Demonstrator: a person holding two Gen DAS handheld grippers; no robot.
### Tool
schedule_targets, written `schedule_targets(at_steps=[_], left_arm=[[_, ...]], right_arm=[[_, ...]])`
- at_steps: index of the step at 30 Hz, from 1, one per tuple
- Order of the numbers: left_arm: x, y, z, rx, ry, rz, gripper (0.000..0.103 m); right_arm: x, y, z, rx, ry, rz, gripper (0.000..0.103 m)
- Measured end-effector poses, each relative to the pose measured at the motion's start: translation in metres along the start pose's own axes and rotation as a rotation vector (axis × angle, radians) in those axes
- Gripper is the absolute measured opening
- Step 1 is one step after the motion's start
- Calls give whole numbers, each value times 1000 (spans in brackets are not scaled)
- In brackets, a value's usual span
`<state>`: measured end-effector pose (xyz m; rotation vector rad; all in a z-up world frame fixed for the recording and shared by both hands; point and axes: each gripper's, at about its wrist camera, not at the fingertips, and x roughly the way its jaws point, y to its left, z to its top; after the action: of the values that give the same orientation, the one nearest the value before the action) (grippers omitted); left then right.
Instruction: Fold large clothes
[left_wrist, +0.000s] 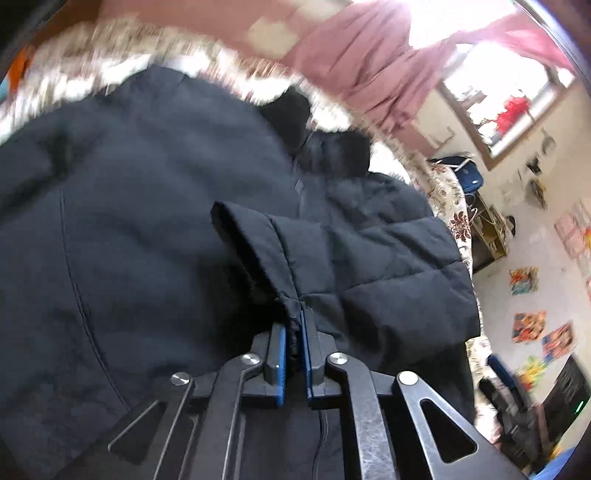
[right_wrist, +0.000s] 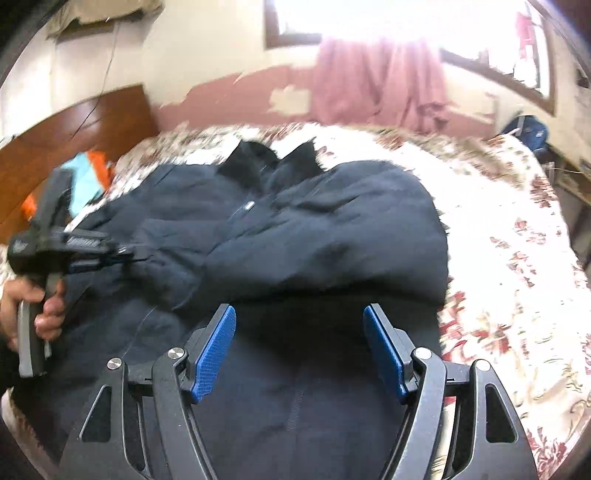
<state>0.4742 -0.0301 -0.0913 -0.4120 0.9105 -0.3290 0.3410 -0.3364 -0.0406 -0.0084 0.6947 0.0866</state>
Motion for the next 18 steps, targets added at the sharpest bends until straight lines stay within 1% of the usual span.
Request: schedule_targets(at_steps=[2, 4, 5, 7, 8, 9, 11, 13, 14, 15, 18], left_arm=[[-20, -7, 7, 50, -80, 41, 6], [-41, -9, 14, 65, -157, 59, 6], [-49, -10, 18, 71, -186, 76, 6], [-59, -8, 24, 92, -207, 108, 6], [-61, -7, 26, 101, -212, 126, 6], [-61, -4, 27, 111, -207, 146, 6], [-57, 1, 27, 123, -181, 179, 6], [-45, 9, 23, 127, -150, 231, 6], [-40, 11, 23, 127, -147, 250, 6], [-35, 16, 21, 121, -142, 280, 6], [-24, 31, 18, 85, -128, 340, 6]], right_arm=[[2, -12, 11, 31, -27, -20, 67], [4, -26, 20, 81, -52, -24, 66], [7, -32, 23, 102, -60, -24, 66], [18, -38, 30, 125, -66, -22, 64], [25, -40, 32, 128, -62, -29, 60], [32, -39, 33, 127, -58, -37, 58], [52, -38, 35, 116, -38, -51, 57], [75, -37, 37, 108, -3, -70, 50], [82, -36, 37, 109, 12, -71, 47], [93, -36, 37, 108, 34, -72, 46], [109, -30, 37, 84, 71, -75, 46]])
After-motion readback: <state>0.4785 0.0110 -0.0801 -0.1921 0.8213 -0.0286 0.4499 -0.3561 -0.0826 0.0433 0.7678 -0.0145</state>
